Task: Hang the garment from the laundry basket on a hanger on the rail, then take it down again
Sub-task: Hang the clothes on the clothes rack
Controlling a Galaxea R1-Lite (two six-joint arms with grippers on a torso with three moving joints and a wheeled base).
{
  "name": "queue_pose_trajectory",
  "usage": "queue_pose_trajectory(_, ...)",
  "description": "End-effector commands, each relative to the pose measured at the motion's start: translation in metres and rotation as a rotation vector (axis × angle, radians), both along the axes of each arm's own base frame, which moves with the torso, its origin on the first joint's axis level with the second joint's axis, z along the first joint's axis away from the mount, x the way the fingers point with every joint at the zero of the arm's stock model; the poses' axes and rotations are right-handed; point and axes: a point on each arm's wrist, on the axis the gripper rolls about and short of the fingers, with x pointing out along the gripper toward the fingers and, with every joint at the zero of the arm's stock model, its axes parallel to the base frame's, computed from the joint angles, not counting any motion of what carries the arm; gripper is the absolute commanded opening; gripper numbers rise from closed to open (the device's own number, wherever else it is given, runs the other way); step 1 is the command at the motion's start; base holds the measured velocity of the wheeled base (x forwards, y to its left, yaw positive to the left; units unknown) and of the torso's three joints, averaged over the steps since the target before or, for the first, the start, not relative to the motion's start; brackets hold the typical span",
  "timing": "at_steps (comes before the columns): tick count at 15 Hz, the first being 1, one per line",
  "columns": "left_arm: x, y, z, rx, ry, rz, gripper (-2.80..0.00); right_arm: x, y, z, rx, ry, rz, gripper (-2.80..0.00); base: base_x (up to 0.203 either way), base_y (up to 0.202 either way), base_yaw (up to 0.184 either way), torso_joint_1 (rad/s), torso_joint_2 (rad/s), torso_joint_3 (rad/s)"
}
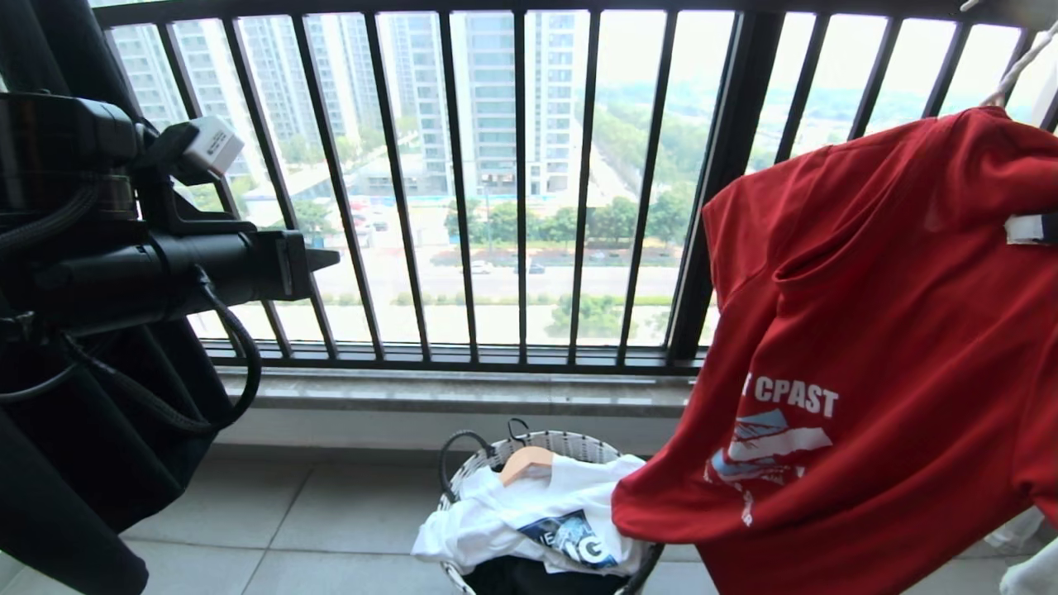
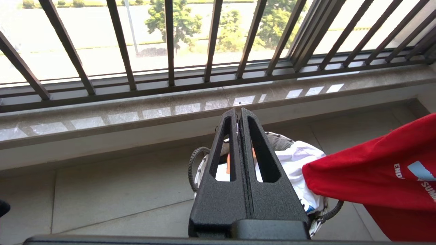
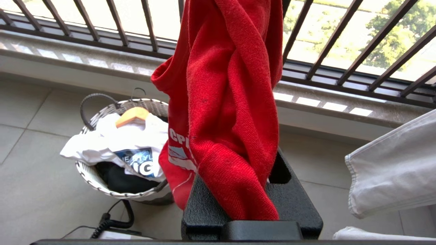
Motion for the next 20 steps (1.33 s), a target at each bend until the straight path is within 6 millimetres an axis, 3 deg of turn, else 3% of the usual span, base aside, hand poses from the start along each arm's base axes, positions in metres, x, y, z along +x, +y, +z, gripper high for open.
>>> queue_pose_trajectory(1, 0.000, 0.000, 0.000, -0.001, -0.001, -0.002, -2.80, -0.015, -0.004, -0.004, 0.002, -0.010, 0.000, -2.80, 0.000, 0.000, 0.000, 0.061, -0.33, -0.286)
queue_pose_trajectory(6, 0.002, 0.000, -0.001, 0.000, 0.002, 0.000, -2.80, -0.035, -0.010, -0.006, 0.009, -0.039, 0.000, -2.80, 0.000, 0.000, 0.000, 0.101, -0.46, -0.329)
queue_pose_trajectory(14, 0.005, -0.001, -0.002, -0.003, 0.010, -0.001, -2.80, -0.084, -0.025, -0.017, 0.002, -0.112, 0.007, -2.80, 0.000, 0.000, 0.000, 0.159, -0.47, -0.312)
queue_pose_trajectory(20, 0.007, -0.001, -0.004, -0.007, 0.014, 0.000, -2.80, -0.089, -0.026, -0.030, -0.005, -0.090, 0.011, -2.80, 0.000, 0.000, 0.000, 0.199, -0.50, -0.301)
